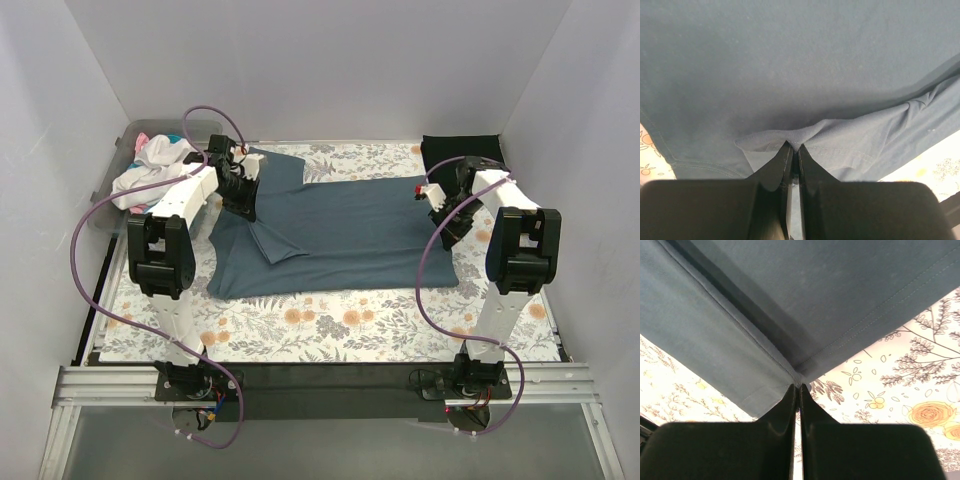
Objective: Fold and stack the t-shirts
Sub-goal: Fold the tshirt
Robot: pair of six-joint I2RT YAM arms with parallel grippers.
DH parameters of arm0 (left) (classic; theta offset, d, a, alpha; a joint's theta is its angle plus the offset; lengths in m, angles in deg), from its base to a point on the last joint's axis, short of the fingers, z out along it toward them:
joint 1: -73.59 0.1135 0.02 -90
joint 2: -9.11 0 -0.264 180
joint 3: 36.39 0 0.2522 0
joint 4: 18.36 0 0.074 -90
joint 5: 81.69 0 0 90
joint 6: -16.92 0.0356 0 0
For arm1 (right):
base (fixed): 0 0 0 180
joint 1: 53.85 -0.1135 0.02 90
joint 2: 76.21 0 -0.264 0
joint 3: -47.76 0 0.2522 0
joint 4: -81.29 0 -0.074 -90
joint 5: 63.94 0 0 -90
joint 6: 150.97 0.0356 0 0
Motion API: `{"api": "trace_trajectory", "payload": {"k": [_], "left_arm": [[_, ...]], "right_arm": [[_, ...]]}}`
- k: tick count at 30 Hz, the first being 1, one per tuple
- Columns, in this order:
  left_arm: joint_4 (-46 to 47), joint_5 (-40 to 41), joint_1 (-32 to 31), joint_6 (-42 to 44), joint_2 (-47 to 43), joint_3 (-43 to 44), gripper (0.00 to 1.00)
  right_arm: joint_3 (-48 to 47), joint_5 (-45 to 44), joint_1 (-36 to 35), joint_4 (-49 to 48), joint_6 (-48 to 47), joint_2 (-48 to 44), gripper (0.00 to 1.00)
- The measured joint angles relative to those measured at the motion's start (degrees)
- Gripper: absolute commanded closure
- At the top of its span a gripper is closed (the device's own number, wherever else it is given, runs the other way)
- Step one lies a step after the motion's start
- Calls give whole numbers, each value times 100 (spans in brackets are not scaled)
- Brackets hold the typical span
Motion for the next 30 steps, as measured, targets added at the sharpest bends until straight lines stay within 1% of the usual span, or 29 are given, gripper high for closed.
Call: {"api": "trace_trajectory", "payload": {"k": [12,18,19,20,21,22,23,24,26,29,30], "left_arm": [[-17,4,0,0,7,330,100],[2,7,0,-4,98,341,100],[17,17,0,-9,127,341,93],[28,26,0,-9,153,339,87],[39,28,2,-15,170,339,81],[52,31,7,-26,190,339,76],[68,37,11,-52,199,328,63],[111,37,28,-55,199,286,56],[146,31,72,-129,197,219,45],[186,0,210,-181,140,-11,44],[199,-22,269,-192,90,-125,44]], "right_arm": [[-310,-2,0,50,2,31,99],[-442,2,0,72,22,225,99],[-490,4,0,72,37,269,99],[-540,7,0,72,50,308,96],[-610,7,-2,74,81,354,79],[-675,7,-4,74,153,387,70],[-726,2,-7,66,190,407,60],[-765,0,-9,59,212,413,48],[-802,-11,-9,52,223,411,47],[-796,-4,-9,50,289,396,49],[-785,15,-9,52,310,369,51]]}}
